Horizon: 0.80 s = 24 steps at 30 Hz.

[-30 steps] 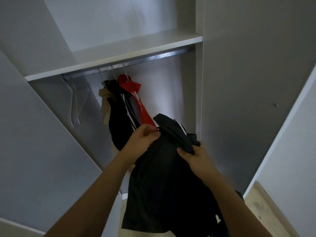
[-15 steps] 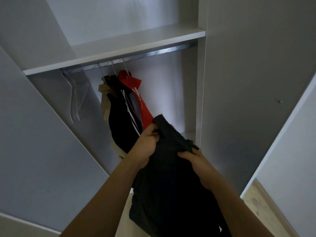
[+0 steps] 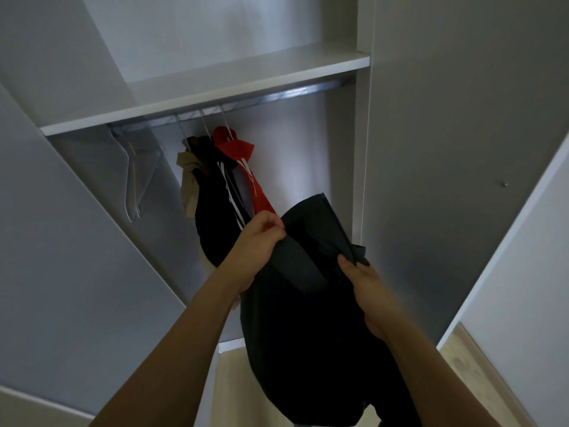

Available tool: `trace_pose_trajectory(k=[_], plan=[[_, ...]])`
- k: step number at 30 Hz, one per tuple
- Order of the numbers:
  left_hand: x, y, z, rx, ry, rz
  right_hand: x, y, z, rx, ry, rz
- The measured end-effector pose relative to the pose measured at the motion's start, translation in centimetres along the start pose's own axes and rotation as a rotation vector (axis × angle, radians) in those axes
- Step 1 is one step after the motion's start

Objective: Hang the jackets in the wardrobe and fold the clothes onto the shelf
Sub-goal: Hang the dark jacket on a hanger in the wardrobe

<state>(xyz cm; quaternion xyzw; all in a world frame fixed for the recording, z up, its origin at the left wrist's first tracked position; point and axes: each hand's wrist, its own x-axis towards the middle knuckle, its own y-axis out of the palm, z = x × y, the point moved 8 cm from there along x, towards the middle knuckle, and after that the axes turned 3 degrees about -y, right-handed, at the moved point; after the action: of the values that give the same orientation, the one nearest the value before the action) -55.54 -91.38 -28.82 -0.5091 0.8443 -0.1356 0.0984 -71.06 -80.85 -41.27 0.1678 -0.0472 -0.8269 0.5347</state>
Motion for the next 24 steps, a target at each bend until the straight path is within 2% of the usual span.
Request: trace_pose_trajectory(k=[3,6,9,13,17,21,24], plan=[[-0.2,0.3,-1.5,0.156,0.156,0.064,-0.3,0.0,1.0,-0.004,-0.052,-0.019],[0.4,0.0,-1.6,0.233,0.146,0.035,-0.7,-0.3,1.9,-0.095,-0.138,-0.062],[1.5,-0.2,-2.0,0.307,0.115,-0.024,-1.4,0.3,2.9,-0.211,-0.172,-0.034],[3.0,0.3,-3.9,0.268,0.135,-0.005,-1.9,0.5,3.8,-0.402,-0.213,-0.022],[2.7,0.1,-6.1,0.287,0.265,0.033,-1.9,-0.1,4.2,-0.449,-0.25,-0.078],[3.0,0.3,-5.7,0.239,0.128,0.043,-2.2,-0.5,4.7,-0.492,-0.293,-0.174],[3.1,1.0,-5.2,0.386,0.085,0.021,-2.1,-0.4,4.2,-0.392,-0.252,-0.186]])
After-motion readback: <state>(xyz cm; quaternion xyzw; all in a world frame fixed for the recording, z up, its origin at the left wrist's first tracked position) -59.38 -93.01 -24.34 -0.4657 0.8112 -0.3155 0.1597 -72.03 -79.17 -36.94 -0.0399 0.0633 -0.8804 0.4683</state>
